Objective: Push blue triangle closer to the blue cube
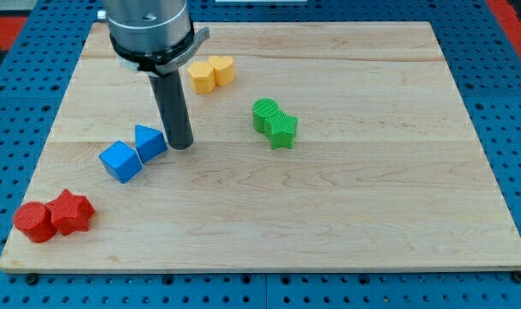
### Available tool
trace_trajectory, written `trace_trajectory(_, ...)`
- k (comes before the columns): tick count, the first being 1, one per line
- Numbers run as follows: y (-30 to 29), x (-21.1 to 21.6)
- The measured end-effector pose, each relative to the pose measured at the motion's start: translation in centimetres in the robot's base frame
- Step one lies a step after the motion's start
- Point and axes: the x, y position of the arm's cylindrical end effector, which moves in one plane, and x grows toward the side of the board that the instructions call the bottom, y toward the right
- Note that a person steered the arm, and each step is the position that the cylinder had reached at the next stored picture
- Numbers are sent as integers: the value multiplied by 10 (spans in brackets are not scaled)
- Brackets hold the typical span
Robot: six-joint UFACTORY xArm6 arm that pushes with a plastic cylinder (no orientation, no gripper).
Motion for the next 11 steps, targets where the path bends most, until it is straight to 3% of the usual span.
trace_trajectory(1,-10,1)
trace_trajectory(3,-12,-59)
trace_trajectory(4,-27,-61)
trace_trajectory(6,-35,-22)
trace_trajectory(8,-42,-20)
trace_trajectory(11,26,8)
